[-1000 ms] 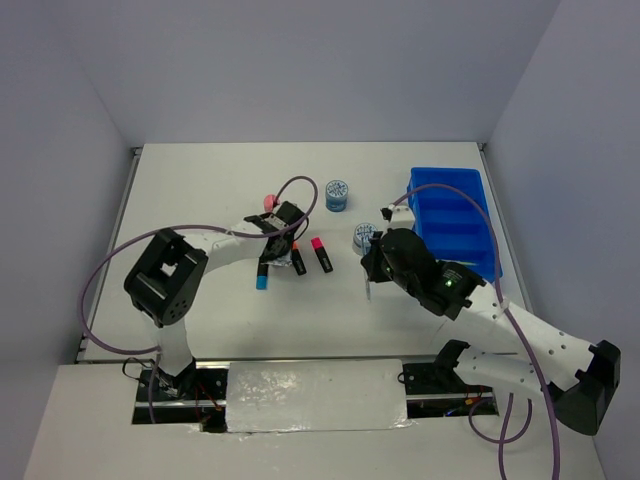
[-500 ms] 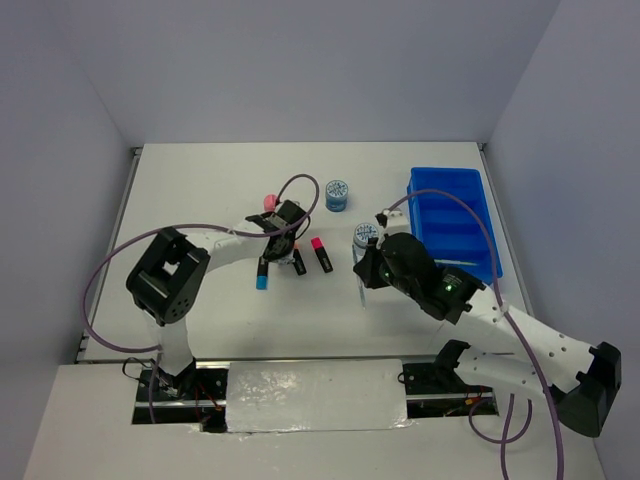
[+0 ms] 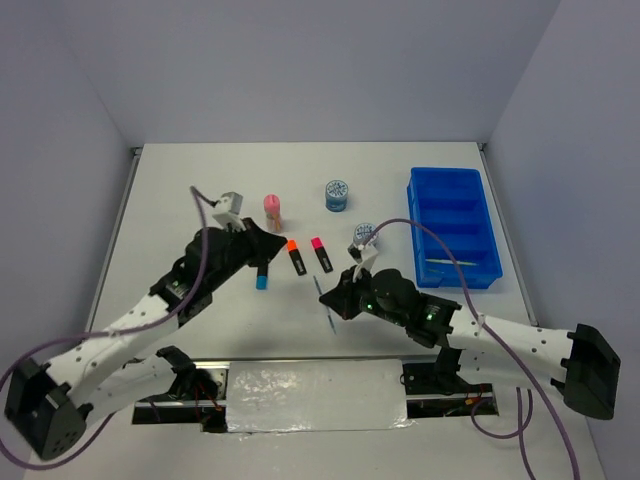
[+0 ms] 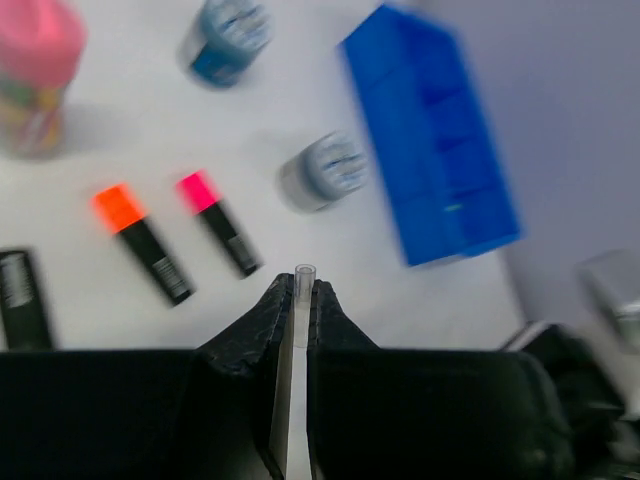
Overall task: Sort the stationery into containers
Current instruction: Close the pen cap on the pen.
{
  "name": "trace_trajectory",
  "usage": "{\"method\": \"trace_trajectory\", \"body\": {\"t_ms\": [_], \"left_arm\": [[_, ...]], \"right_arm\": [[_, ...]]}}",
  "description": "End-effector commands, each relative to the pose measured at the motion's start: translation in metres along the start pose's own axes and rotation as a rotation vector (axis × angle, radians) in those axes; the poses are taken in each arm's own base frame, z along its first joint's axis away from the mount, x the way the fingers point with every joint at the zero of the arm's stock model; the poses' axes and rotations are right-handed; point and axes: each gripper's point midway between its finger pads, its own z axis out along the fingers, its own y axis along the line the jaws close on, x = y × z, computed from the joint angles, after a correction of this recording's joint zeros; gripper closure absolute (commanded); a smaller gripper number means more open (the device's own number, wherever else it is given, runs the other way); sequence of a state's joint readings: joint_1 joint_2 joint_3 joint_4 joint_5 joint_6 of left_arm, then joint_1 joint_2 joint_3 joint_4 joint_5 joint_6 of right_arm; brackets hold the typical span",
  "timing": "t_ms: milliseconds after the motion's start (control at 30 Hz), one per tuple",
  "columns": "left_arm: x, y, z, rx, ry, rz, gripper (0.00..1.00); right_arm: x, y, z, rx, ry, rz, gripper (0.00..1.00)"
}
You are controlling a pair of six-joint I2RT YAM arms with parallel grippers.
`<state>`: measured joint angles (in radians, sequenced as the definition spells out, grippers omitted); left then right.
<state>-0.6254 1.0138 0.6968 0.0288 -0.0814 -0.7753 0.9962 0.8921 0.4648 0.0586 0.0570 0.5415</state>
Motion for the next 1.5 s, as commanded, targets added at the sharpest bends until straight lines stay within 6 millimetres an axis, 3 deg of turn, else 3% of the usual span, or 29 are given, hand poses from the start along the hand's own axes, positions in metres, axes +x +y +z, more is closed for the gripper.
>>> {"method": "trace_trajectory", "body": {"t_ms": [0,33,167,400,867,1067,1467], "left_arm": [[-0.030,-0.062,-0.032,0.337,-0.161,-0.149,1.00],[-0.038,-0.074,-0.042,0.406,-0.192,-0.165,1.00],[-0.044,-0.088,-0.068,0.520,-0.239,-0.204,1.00],[-0.046,-0.099,-0.081,0.591,-0.241,-0.225,1.00],[-0.047,-0.095,-0.078,0.547,-0.236,-0.208,1.00],[-0.041,-0.093,-0.069,0.533,-0.206,-0.206,1.00],[-0.040,-0.094,-0.070,0.540,-0.202,-0.199,1.00]], "right_arm": [[-0.055,0.051,0.000,-0.121,-0.241,0.004,1.00],[-0.047,0.063,0.001,-0.151,-0.222,-0.014,1.00],[-0.052,0.085,0.005,-0.169,-0.235,-0.045,1.00],[-0.060,0.084,0.007,-0.120,-0.264,-0.019,1.00],[-0.074,0.095,0.002,-0.144,-0.300,-0.047,1.00],[-0.077,0.093,0.004,-0.125,-0.305,-0.060,1.00],[-0.079,0.087,0.010,-0.082,-0.306,-0.072,1.00]]}}
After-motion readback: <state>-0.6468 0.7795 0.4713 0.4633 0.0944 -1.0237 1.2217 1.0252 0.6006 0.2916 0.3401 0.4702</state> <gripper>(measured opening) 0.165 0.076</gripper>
